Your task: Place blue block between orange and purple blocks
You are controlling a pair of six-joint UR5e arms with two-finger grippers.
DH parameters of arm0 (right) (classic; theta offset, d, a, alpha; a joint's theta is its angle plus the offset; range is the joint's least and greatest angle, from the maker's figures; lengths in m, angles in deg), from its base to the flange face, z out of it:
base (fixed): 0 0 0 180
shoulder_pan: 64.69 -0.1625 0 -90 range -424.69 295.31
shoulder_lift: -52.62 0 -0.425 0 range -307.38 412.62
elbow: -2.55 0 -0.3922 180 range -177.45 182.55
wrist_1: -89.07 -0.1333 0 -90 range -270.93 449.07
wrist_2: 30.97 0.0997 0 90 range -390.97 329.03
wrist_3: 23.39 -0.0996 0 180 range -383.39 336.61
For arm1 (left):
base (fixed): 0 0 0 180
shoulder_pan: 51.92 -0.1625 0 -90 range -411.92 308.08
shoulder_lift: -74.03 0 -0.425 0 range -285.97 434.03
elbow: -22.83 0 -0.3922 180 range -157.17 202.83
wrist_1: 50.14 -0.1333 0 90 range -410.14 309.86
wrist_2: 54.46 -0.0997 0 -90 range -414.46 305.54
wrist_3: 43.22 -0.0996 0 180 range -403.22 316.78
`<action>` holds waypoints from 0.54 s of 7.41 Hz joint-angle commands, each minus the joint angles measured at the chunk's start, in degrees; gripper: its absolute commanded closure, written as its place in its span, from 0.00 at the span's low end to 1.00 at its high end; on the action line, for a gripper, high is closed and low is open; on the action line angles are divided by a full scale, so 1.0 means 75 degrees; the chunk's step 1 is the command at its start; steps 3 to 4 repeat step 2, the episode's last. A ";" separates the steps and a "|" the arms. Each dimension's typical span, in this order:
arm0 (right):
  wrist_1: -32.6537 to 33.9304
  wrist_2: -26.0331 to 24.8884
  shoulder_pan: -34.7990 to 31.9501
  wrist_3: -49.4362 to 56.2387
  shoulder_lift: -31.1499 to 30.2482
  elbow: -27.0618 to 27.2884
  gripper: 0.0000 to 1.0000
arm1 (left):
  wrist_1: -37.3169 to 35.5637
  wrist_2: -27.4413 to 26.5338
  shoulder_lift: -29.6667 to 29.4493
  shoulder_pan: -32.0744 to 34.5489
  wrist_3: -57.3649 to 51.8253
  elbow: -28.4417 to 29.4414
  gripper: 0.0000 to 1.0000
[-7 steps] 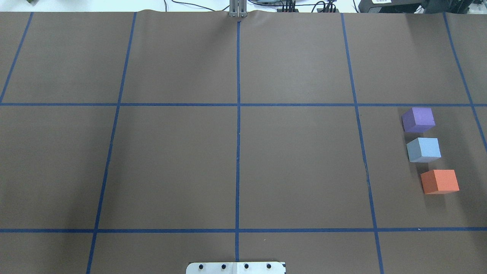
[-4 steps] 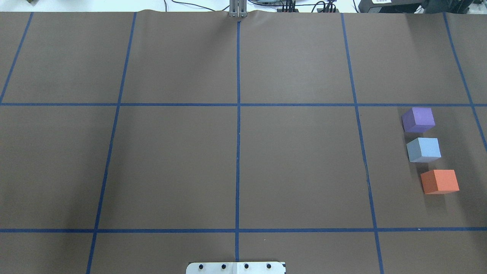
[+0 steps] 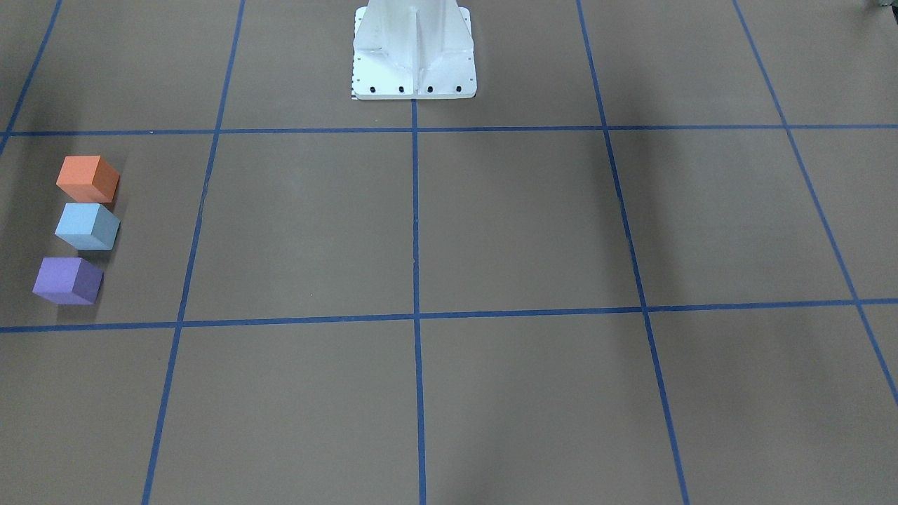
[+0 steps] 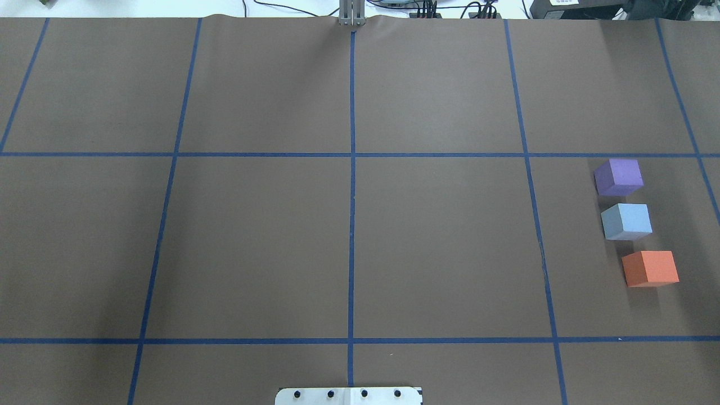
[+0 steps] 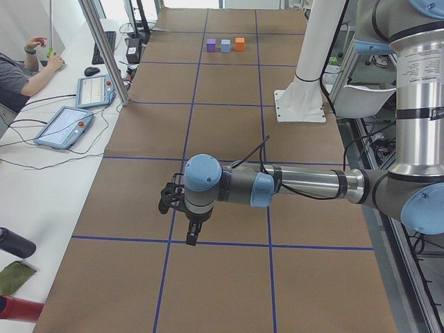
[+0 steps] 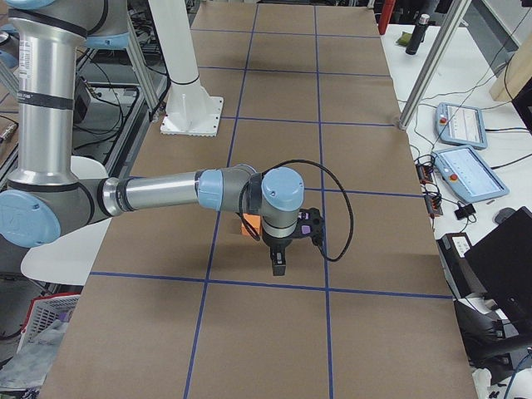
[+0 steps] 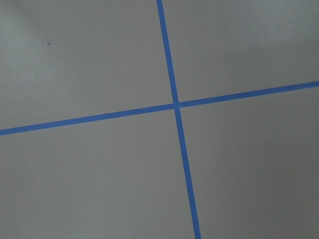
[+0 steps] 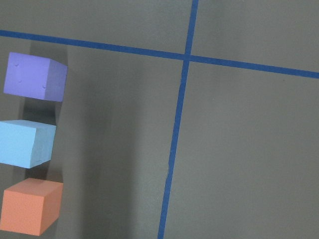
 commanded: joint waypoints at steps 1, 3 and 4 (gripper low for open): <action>0.0000 0.0000 0.0000 0.0000 0.0000 0.0000 0.00 | 0.0007 0.0000 0.0000 -0.0002 0.0000 0.0000 0.00; 0.0000 0.0000 0.0000 0.0000 0.0000 0.0000 0.00 | -0.0004 -0.0012 -0.0012 -0.0002 0.0000 0.0000 0.00; 0.0000 0.0000 0.0000 0.0000 0.0000 0.0000 0.00 | -0.0004 -0.0012 -0.0012 -0.0002 0.0000 0.0000 0.00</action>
